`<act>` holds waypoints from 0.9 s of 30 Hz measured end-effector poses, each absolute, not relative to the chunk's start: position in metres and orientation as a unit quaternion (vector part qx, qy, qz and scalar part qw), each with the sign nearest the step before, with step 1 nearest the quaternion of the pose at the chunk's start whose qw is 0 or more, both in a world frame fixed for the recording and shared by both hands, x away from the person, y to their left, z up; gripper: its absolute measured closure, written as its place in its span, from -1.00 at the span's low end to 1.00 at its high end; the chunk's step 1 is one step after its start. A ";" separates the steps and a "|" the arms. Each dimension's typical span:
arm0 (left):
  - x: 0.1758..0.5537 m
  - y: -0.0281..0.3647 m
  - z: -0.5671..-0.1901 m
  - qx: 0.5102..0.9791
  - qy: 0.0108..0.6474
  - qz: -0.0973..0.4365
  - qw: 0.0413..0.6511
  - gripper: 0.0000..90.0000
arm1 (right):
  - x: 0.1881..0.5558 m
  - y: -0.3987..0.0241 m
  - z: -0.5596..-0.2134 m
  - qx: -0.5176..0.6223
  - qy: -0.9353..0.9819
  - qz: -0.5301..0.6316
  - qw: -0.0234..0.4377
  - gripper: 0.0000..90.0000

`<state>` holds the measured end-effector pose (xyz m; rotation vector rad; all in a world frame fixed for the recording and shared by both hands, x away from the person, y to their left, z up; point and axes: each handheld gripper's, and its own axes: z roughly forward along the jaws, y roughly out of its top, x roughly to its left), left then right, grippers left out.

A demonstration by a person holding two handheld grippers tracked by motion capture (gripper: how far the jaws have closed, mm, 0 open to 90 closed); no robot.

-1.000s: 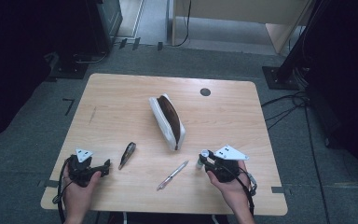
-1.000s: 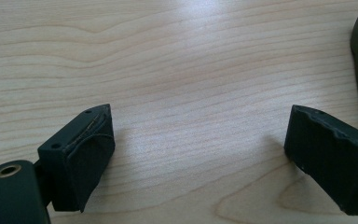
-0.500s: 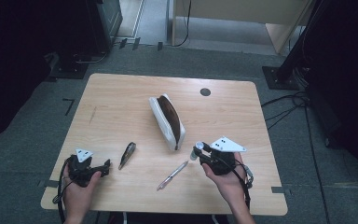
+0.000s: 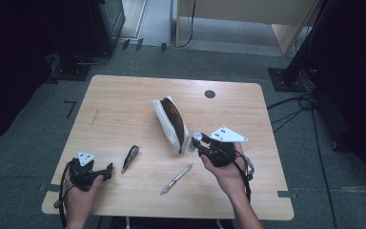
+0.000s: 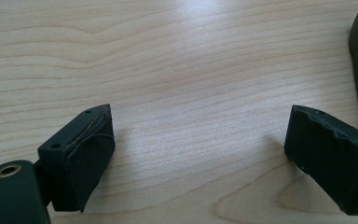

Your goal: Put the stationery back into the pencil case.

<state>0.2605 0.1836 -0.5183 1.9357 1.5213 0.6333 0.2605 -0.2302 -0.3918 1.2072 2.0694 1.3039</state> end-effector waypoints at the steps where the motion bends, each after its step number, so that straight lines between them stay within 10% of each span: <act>1: 0.261 0.184 -0.518 0.727 0.572 0.238 0.295 -0.81 | 0.262 -0.228 -0.390 0.431 0.743 0.469 0.207 0.47; 27: 0.261 0.184 -0.518 0.728 0.570 0.239 0.296 -0.81 | 0.320 -0.197 -0.367 0.424 0.740 0.478 0.211 0.47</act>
